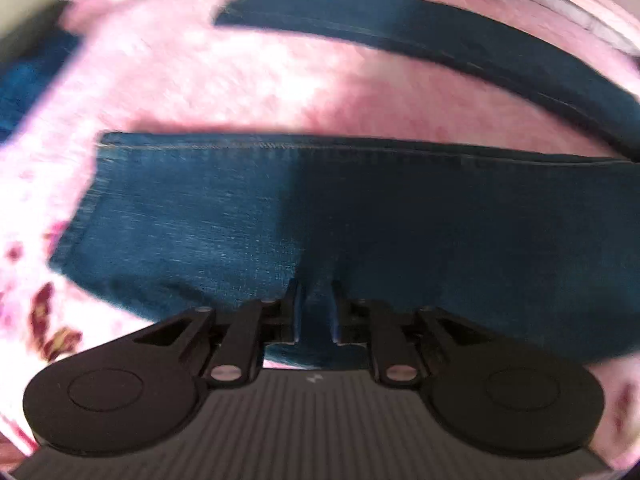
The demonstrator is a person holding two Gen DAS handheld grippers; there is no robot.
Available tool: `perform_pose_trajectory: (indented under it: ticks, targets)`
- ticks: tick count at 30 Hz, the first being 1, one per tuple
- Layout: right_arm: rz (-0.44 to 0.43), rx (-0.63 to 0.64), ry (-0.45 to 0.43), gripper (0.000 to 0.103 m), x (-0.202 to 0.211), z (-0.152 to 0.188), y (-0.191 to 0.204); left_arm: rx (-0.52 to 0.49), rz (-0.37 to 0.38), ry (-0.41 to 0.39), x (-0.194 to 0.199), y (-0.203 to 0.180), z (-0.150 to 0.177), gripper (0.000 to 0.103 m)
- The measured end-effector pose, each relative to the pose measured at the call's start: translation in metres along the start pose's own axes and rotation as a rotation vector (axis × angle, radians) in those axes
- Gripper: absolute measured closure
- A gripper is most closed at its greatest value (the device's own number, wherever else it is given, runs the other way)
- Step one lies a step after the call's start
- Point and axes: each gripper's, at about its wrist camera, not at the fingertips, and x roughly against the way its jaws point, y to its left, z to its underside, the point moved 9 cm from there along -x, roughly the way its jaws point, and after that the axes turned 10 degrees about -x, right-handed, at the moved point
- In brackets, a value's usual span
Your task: Fold clothes
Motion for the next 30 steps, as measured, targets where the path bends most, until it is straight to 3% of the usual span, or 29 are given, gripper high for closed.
perform_pose_trajectory:
  ticks: [2,5,10,17,20,22,30]
  targets:
    - [-0.035,-0.045,0.014,0.064,0.008,-0.003,-0.024,0.046,-0.013,0.031,0.016,-0.017,0.006,0.092]
    - [0.012,-0.057,0.073,0.064,0.026,-0.008,-0.057,0.108,0.017,0.057,0.058,-0.049,0.012,0.091]
    - [-0.178,-0.014,0.094,0.064,0.102,-0.031,-0.057,0.151,0.044,0.018,0.144,-0.109,0.011,0.083]
    - [-0.319,-0.073,0.171,0.063,0.174,-0.044,-0.047,0.012,-0.011,-0.048,0.242,-0.165,0.007,0.066]
    - [-0.319,-0.050,0.183,0.059,0.187,-0.042,-0.046,-0.012,-0.030,-0.068,0.272,-0.175,0.007,0.064]
    - [-0.311,-0.028,0.183,0.041,0.193,-0.038,-0.046,-0.028,-0.049,-0.092,0.289,-0.181,0.006,0.064]
    - [-0.300,0.043,0.171,0.036,0.214,-0.026,-0.048,-0.036,-0.089,-0.162,0.325,-0.191,0.006,0.062]
